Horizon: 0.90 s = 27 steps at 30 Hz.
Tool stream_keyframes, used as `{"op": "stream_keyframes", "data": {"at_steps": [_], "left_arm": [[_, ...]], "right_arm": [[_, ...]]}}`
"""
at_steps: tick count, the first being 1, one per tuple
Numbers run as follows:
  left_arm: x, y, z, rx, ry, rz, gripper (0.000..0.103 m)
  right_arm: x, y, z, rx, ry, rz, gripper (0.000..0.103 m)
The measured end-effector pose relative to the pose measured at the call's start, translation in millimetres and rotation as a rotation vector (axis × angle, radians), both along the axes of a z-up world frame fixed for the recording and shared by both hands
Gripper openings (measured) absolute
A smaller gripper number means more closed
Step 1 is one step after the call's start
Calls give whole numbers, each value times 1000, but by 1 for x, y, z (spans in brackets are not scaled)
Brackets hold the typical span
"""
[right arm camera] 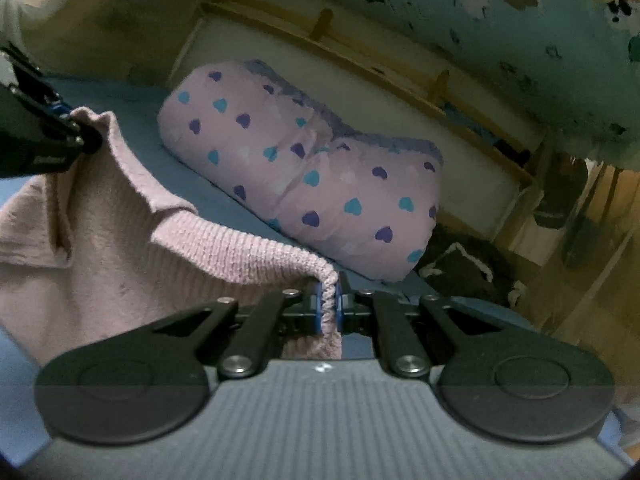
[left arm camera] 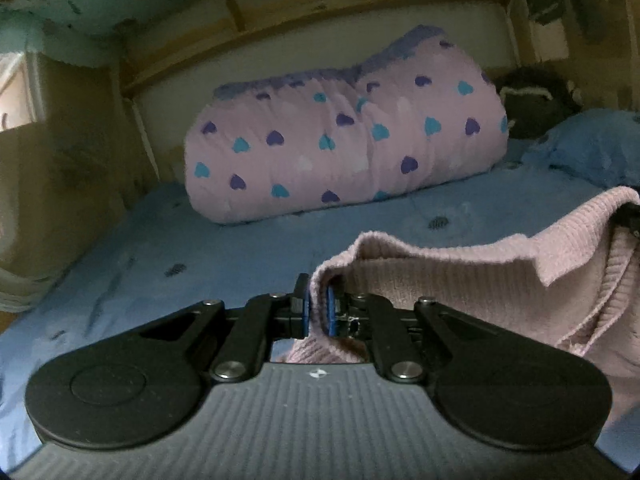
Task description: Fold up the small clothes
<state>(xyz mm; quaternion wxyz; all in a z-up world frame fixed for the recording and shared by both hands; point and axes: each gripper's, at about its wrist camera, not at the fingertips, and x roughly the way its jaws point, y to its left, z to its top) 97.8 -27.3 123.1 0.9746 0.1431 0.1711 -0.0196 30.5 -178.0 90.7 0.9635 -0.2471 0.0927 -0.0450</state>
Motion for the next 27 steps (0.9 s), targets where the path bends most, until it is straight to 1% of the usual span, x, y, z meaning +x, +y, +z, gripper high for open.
{"op": "stream_keyframes", "data": {"at_steps": [4,8,10,12,14,17,19,20,21,22,23,24,25,26,27], "left_arm": [[49,-13,-36,18,62,4,10],[91,-20,-83,35,150,13,10],[106,-20,-104,38,199,13,10],[118,-20,-123,41,242,10,12],[125,-19,-134,34,254,15,12],[129,-20,-139,49,245,21,17],[129,-19,-136,48,252,24,24],[129,-17,-133,41,256,23,32],[125,-13,-128,32,260,21,42],[122,-9,-123,21,260,20,47],[118,-4,-117,12,254,17,54],[110,1,-110,7,247,12,59],[105,5,-104,6,244,6,60],[100,9,-99,8,243,-2,63],[95,14,-93,7,245,-12,63]], "right_arm": [[40,-9,-22,-5,40,-21,9],[80,-15,-53,-5,122,-24,9],[97,-17,-71,-6,170,-23,9],[114,-19,-86,14,226,-24,9],[127,-22,-96,38,270,-25,10],[141,-25,-109,76,320,-25,12],[145,-25,-113,84,328,-24,12],[146,-25,-113,93,331,-25,12],[146,-27,-111,107,336,-22,12],[145,-29,-108,127,338,-15,13],[145,-33,-105,152,340,-5,12],[142,-38,-101,179,338,6,21],[140,-43,-97,200,331,15,27],[134,-49,-93,217,319,18,39],[129,-54,-88,234,307,22,47]]}}
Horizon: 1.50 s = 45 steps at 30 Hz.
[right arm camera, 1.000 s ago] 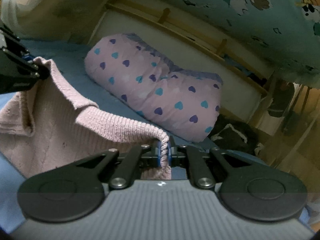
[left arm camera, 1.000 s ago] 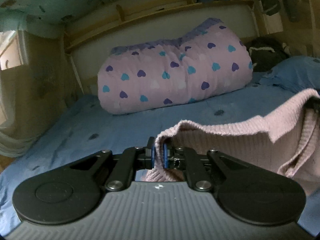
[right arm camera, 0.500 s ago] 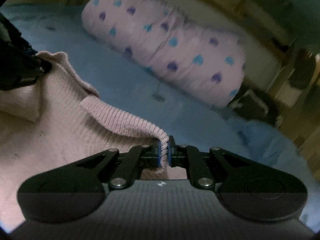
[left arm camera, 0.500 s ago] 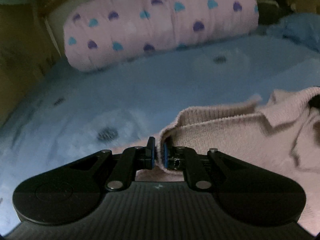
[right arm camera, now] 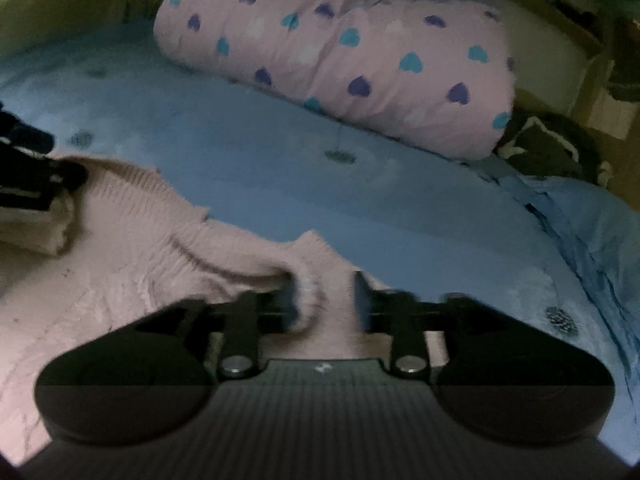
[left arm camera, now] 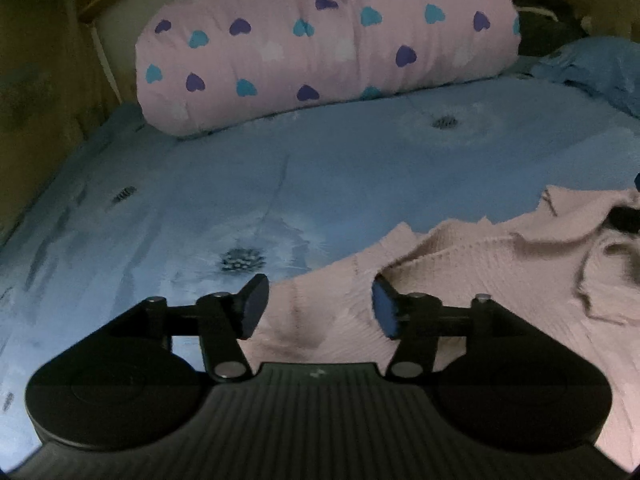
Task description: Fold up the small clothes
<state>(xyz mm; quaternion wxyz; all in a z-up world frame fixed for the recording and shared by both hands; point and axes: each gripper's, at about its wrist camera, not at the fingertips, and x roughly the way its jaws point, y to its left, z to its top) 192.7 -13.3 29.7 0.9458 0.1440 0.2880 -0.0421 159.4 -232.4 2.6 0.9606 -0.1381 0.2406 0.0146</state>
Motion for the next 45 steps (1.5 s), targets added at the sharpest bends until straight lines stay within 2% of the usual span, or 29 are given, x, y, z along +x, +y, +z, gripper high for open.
{"op": "stream_keyframes", "data": {"at_steps": [6,10,14,18,23,24,25,26,27,29,31,32,33,36,42,45], "left_arm": [[-30,22,26,-24,27,-48,67],[-50,21,30,-39,64,-114,67],[-64,14,23,-28,106,-204,68],[-69,6,8,21,130,-238,68],[-66,2,-11,74,121,-226,67],[-65,2,-14,83,113,-222,64],[-63,2,-16,82,108,-214,59],[-61,4,-17,68,115,-202,37],[-57,6,-16,43,124,-186,21],[-52,12,-11,2,115,-142,13],[-48,20,-3,-17,70,-93,13],[-45,25,1,-17,50,-71,13],[-40,30,4,-18,34,-46,13],[-21,52,6,-64,24,39,13],[6,88,-7,-145,49,170,13],[8,94,-15,-136,51,211,14]], "right_arm": [[-31,-29,23,79,-8,5,48],[-52,-30,28,99,10,83,48],[-63,-23,26,146,70,190,48],[-68,-7,14,100,96,255,48],[-67,5,-4,15,79,256,48],[-66,5,-6,13,74,252,48],[-66,4,-8,17,68,251,48],[-65,3,-8,22,64,250,48],[-65,2,-9,25,59,248,48],[-65,0,-12,24,43,241,47],[-64,-1,-13,31,34,230,33],[-63,-2,-13,32,31,227,19],[-63,-2,-13,28,23,219,17],[-64,-5,-10,39,-4,201,14],[-61,-12,-7,54,-30,162,12],[-57,-23,-2,72,-70,109,12]]}}
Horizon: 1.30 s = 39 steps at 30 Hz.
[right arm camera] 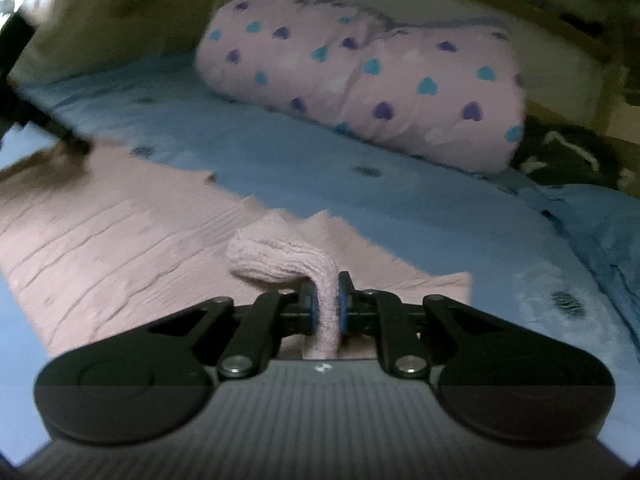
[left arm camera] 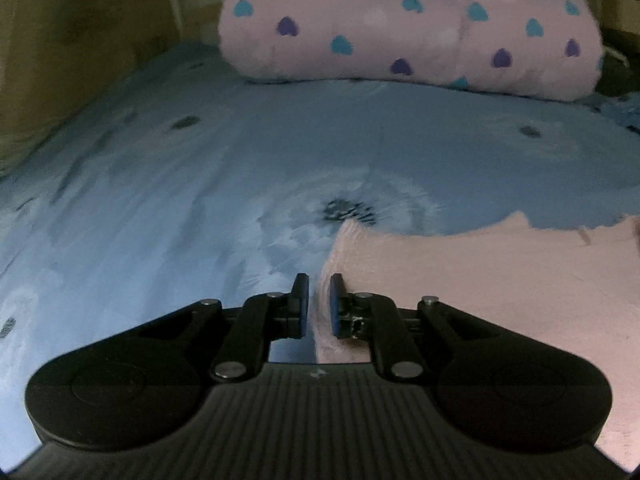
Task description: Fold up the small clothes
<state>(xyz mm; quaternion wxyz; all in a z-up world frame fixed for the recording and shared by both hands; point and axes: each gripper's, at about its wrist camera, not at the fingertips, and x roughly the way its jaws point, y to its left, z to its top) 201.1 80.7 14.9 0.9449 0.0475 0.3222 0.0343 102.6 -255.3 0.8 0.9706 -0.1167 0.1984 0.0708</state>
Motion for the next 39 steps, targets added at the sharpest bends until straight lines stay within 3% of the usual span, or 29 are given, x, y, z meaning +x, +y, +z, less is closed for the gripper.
{"op": "stream_keyframes", "data": {"at_steps": [8,13,18,24,25,27,32,39], "left_arm": [[-4,-9,-10,65,-2,-2,14],[-7,-10,-6,69,1,-7,18],[-24,-5,12,42,4,-9,51],[-50,6,42,-32,14,-9,51],[-53,7,47,-33,19,-14,52],[-62,7,55,-27,24,-26,53],[-93,6,70,-12,44,-52,67],[-142,11,59,-34,80,-92,69]], "right_arm": [[34,-79,-8,250,4,-349,15],[36,-115,-21,368,77,-472,15],[27,-112,-11,382,64,-467,16],[8,-90,7,359,62,-419,20],[6,-87,10,354,65,-407,27],[-5,-79,19,350,57,-381,53],[-38,-63,36,368,43,-354,54],[-86,-45,40,432,94,-360,55]]}}
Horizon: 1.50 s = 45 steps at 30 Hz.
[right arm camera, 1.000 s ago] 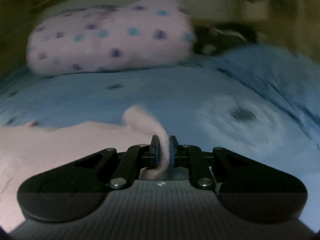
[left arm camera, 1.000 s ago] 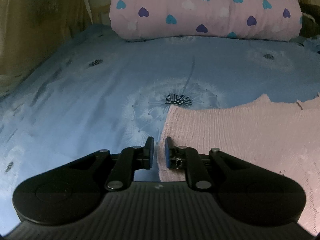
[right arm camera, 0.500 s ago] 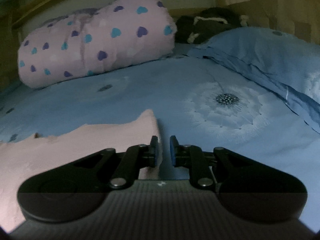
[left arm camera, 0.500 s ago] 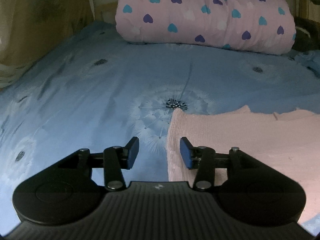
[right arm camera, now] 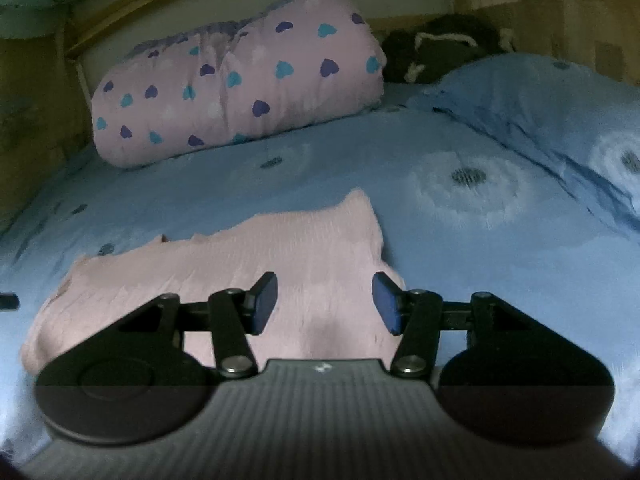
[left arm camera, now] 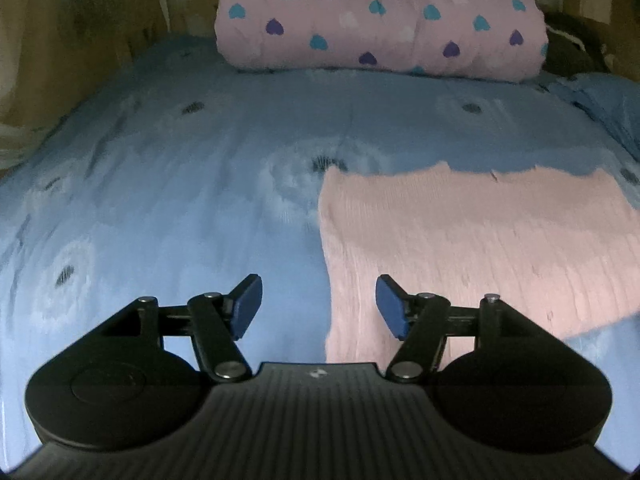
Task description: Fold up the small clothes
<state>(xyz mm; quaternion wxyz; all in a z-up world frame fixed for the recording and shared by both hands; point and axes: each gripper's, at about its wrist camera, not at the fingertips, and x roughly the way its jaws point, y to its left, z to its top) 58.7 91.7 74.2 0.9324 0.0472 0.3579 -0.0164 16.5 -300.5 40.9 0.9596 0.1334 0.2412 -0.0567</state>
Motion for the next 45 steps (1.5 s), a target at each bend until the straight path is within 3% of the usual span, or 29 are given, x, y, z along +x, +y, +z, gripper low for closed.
{"op": "stream_keyframes", "data": {"at_steps": [3,6,14,17,21,23,29,38,44,45], "left_arm": [[-11,7,-7,-31,10,4,69],[-9,14,-17,-69,24,26,76],[19,12,-39,-123,78,37,80],[28,13,-45,-154,73,29,82],[37,16,-56,-178,86,24,88],[41,17,-57,-197,102,26,89],[40,19,-55,-191,112,10,89],[44,22,-57,-212,135,12,89],[46,24,-60,-229,145,17,90],[46,24,-60,-228,146,17,90]], "right_arm": [[-17,3,-4,52,11,-47,57],[-29,3,-16,126,20,-99,69],[-29,-3,-54,333,90,-187,69],[-20,-5,-68,401,74,-199,71],[-9,-4,-75,406,2,-207,75],[-3,-5,-78,408,-31,-201,80],[13,-17,-83,475,-98,-208,82],[43,-48,-80,574,-91,-173,80],[66,-51,-80,540,-57,-97,79],[68,-51,-80,530,-53,-91,73]]}}
